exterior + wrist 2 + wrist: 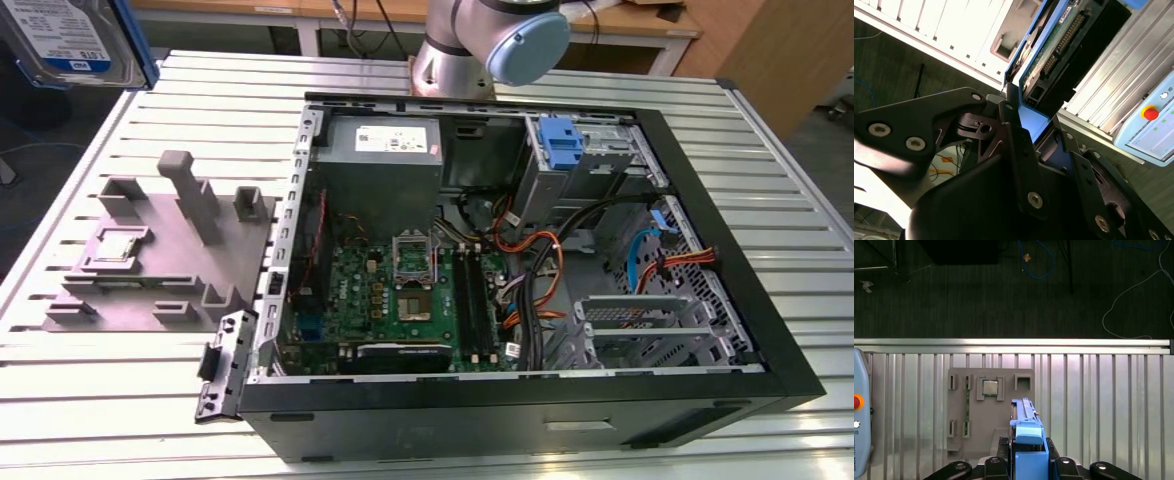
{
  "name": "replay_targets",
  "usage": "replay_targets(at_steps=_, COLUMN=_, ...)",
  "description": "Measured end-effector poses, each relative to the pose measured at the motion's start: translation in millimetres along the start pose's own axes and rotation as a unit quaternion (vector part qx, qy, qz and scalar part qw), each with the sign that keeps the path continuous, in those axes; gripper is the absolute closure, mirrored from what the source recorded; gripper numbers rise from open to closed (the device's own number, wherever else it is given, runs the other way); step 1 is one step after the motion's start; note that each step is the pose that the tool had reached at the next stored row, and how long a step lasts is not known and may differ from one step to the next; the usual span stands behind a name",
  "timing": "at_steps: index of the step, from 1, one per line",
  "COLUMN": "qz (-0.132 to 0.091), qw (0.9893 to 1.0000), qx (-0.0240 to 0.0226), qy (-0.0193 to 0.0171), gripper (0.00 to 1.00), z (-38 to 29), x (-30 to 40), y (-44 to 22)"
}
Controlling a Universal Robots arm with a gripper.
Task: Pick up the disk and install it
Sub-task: 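Pick up the disk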
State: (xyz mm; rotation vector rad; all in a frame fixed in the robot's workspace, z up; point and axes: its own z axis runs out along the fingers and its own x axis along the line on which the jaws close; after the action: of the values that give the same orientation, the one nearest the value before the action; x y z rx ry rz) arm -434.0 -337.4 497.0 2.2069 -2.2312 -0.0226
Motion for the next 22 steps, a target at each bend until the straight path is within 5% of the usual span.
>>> replay_targets(at_steps=10, qz=0.0, qw=1.0, qx=0.0, qy=0.0, gripper=0.64, z=-0.1, x=0.2, y=-2.8)
replay_targets(at_steps=17, qz=0.0, qw=1.0, qx=0.0, qy=0.0, gripper=0.64, z=-11.1, x=0.2, y=-2.8)
replay_targets(at_steps=22, qz=0.0, qw=1.0, qx=0.0, qy=0.0001, gripper=0.64, z=-11.2, x=1.0, y=-3.0)
